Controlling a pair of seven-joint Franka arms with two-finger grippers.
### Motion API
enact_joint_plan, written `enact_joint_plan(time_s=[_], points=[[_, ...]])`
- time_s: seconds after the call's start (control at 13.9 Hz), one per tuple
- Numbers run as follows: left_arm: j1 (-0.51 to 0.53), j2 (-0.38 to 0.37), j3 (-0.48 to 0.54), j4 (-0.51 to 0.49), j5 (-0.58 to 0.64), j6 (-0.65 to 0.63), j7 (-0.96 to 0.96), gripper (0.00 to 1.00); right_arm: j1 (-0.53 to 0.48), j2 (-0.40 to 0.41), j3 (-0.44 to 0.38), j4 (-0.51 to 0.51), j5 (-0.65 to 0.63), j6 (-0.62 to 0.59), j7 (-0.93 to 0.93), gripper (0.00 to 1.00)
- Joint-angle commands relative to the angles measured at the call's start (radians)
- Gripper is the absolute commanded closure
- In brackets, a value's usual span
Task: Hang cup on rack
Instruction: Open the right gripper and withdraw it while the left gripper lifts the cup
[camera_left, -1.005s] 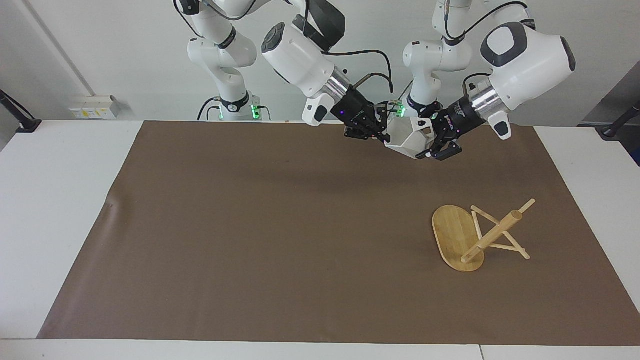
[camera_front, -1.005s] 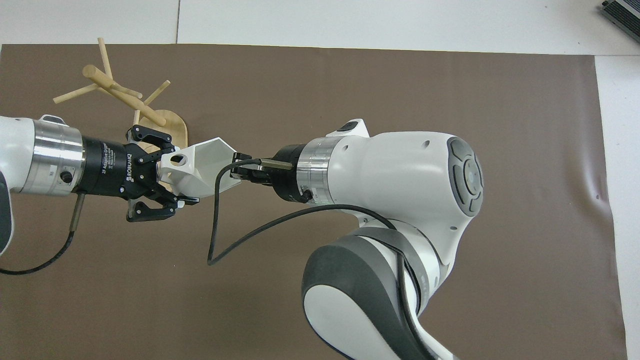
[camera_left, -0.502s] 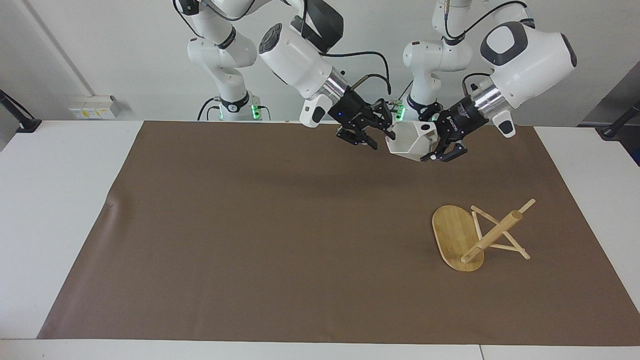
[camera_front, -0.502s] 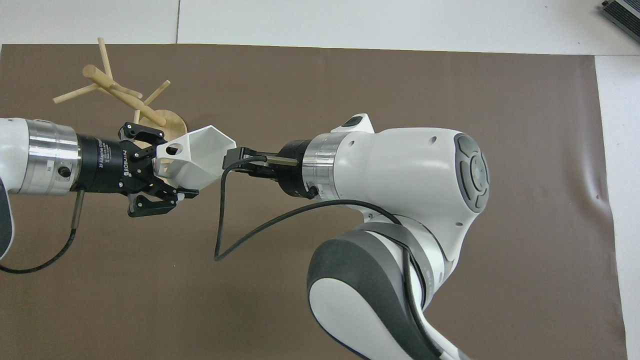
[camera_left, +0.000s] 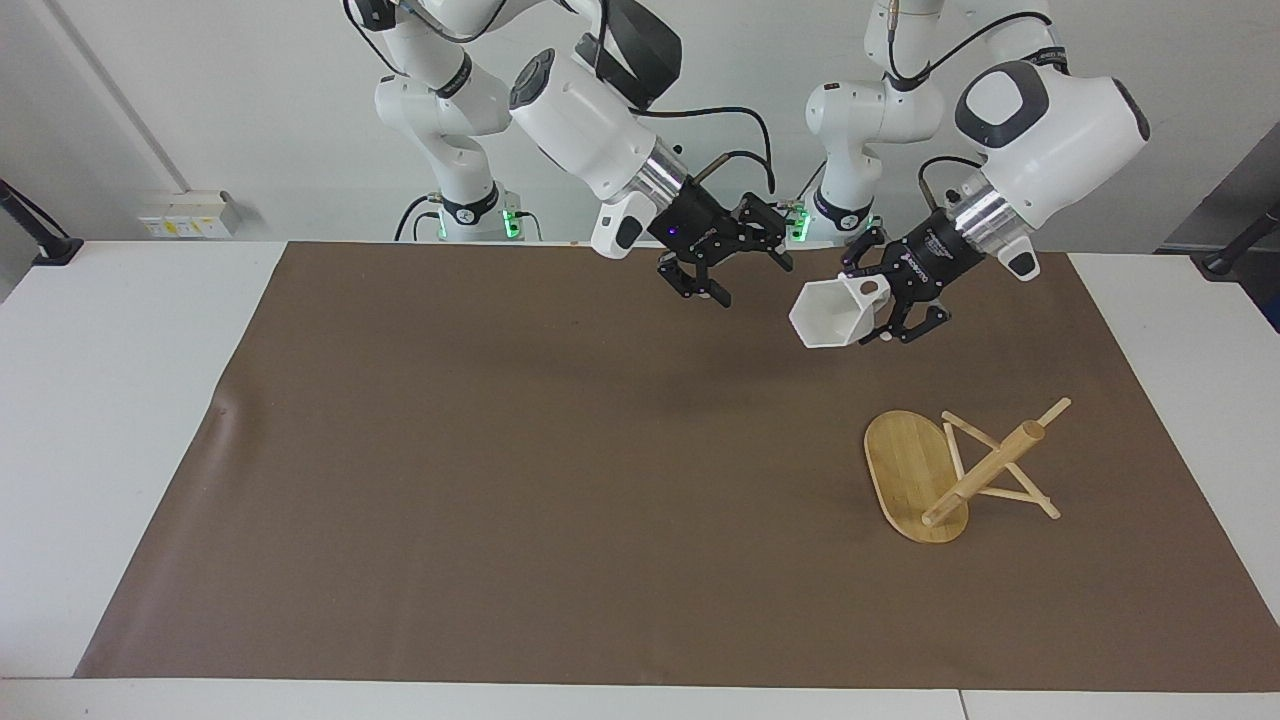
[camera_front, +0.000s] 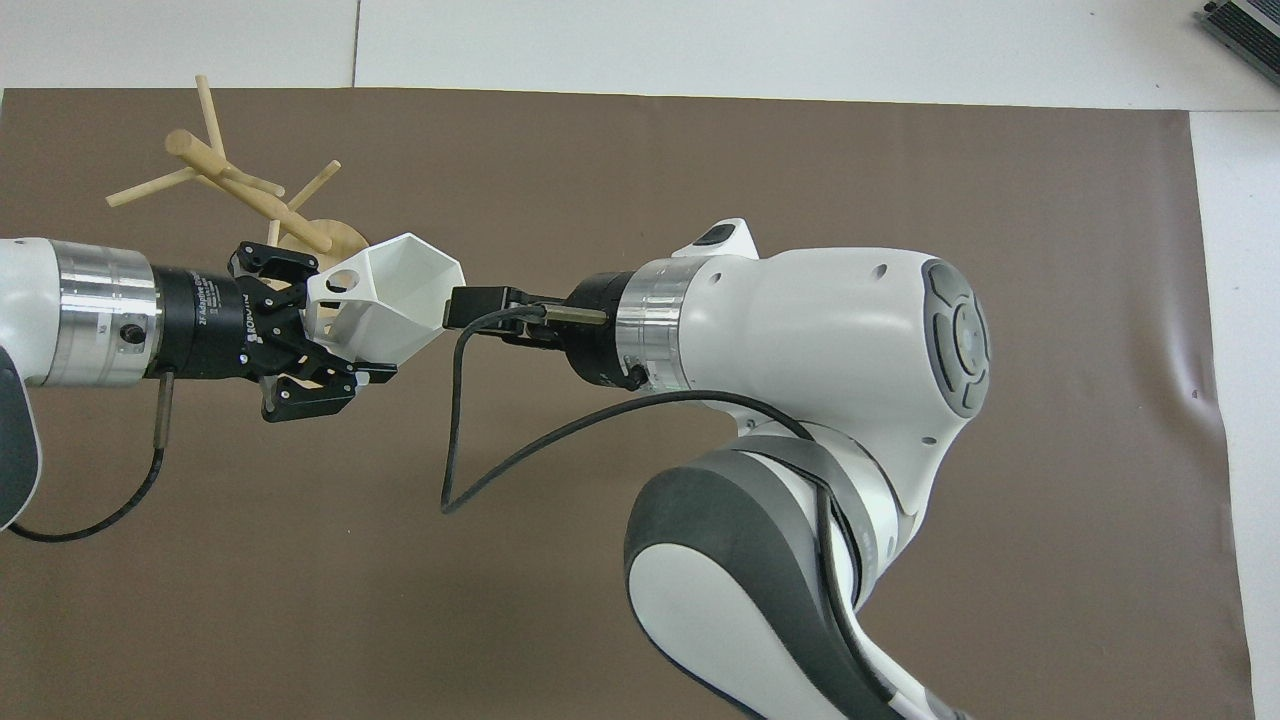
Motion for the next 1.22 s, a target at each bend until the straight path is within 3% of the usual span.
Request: enact_joint_plan(time_s=[0.0,0.29,0.72,1.15], points=[[-0.024,0.027,0.009,0.001,0.045,0.059,-0.127,1.0,-0.011,-0.019,-0.029,0.009,-0.005,-0.016,-0.018,0.0],[-0.021,0.084,0.01,0.039,0.099,0.111,-0.279,1.0,-0.009,-0.094,-0.191,0.064,-0.011,-0.244,-0.038,0.0],[-0.01,0.142,0.01,0.053,0.145,0.25,-0.463,1.0,-0.006,-0.18,-0.495,0.11,-0.081,-0.575,-0.305,0.0],[-0.026,0.193,0.01,0.079,0.174,0.318,-0.589,1.0,-0.006,-0.209,-0.571,0.095,-0.366,-0.653,-0.457,0.0]])
